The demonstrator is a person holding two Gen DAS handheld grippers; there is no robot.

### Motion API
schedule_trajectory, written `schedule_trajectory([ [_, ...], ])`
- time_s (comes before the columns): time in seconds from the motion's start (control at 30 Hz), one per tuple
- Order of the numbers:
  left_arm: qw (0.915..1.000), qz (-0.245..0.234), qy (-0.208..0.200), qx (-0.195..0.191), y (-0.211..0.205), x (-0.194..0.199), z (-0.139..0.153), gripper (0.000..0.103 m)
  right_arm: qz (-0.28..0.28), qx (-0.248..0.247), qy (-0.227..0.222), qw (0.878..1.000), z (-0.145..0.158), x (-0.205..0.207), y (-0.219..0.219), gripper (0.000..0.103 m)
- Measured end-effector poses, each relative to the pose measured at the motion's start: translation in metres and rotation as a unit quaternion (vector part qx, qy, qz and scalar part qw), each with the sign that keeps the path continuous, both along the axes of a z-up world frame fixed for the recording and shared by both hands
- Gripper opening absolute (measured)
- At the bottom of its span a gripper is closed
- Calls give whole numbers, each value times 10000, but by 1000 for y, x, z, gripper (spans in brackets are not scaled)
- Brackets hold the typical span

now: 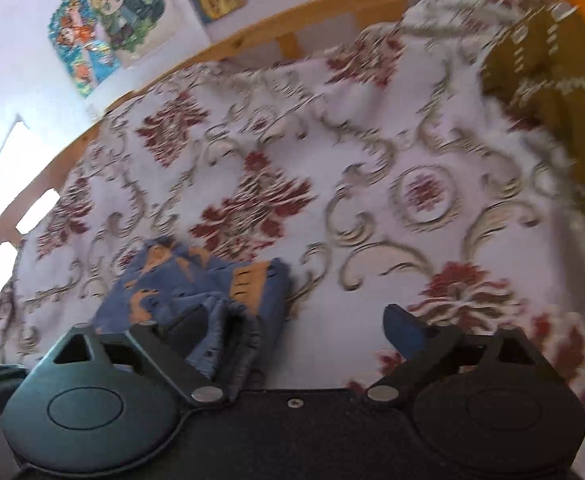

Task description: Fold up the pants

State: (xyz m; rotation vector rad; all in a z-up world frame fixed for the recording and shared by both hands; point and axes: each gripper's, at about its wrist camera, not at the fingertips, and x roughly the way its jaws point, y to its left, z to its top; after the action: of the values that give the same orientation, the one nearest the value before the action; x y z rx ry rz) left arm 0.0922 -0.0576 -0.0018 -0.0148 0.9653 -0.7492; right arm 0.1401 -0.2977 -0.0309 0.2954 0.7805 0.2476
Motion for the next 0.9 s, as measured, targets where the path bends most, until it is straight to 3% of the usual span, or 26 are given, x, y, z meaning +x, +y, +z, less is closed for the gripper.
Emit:
schedule_trajectory([
  [0.17, 9975, 682, -12, 207, 56, 13, 11, 103, -304, -336, -428, 9981, 12, -33, 16, 102],
  [0.27, 9939, 932, 266, 523, 87, 24, 10, 103, -559, -743, -833, 9922, 20, -59, 32, 102],
  [0.37, 9881, 1406, 549, 292, 113, 37, 6, 103, -637, -1291, -1081, 9837, 20, -77, 54, 102],
  [0.5, 9764, 2041, 655, 282, 129, 58, -15, 103, -521, -1965, -1015, 9738, 8, -75, 84, 102],
  [0.57, 9663, 2324, 950, 578, 130, 66, -30, 103, -497, -2023, -972, 9732, 2, -65, 91, 102],
  [0.73, 9512, 2325, 1182, 1651, 114, 79, -54, 102, -434, -2414, -281, 9690, -22, -50, 102, 102],
  [0.9, 9458, 2012, 1096, 2302, 97, 81, -62, 102, -375, -2605, -226, 9645, -25, -57, 97, 102],
])
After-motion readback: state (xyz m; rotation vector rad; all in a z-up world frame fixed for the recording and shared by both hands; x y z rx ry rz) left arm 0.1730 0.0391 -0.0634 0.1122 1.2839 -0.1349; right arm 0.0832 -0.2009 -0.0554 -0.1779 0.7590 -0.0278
